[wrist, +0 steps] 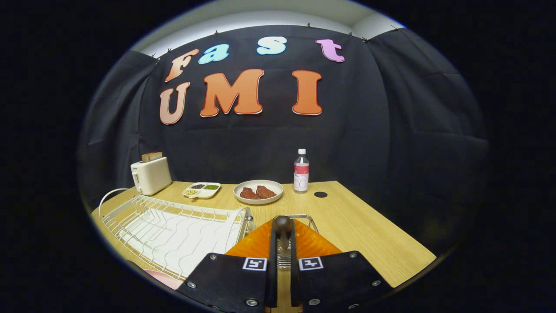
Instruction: Take the plate from the dish rack, then take the spoon from the basket and place it into the plate.
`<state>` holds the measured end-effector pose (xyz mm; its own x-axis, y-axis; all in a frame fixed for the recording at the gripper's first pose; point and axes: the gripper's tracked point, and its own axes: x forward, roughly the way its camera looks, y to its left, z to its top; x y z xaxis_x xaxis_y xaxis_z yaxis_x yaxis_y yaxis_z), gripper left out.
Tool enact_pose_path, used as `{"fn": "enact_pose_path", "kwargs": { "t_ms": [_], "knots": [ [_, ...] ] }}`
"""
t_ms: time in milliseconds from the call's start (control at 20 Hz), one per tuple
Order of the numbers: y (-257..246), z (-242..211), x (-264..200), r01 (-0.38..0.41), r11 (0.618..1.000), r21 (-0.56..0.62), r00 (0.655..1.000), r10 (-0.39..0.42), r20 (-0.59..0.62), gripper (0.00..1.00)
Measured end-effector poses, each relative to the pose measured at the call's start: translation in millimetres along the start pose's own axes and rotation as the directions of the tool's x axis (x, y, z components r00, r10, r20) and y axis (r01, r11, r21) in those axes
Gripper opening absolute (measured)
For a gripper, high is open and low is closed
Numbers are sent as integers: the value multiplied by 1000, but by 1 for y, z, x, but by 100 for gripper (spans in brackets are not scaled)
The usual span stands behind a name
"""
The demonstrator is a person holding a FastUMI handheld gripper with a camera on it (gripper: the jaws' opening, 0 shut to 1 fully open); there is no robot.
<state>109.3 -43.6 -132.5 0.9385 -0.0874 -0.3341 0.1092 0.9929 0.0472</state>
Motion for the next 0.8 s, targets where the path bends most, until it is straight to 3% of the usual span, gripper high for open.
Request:
{"fn": "enact_pose_path", "kwargs": {
  "t_ms": [450, 800],
  "knots": [
    [-2, 46, -29, -7, 1000, 19, 996, 5, 93, 12],
    [11, 78, -65, -69, 997, 29, 986, 64, 152, 12]
  ]
}}
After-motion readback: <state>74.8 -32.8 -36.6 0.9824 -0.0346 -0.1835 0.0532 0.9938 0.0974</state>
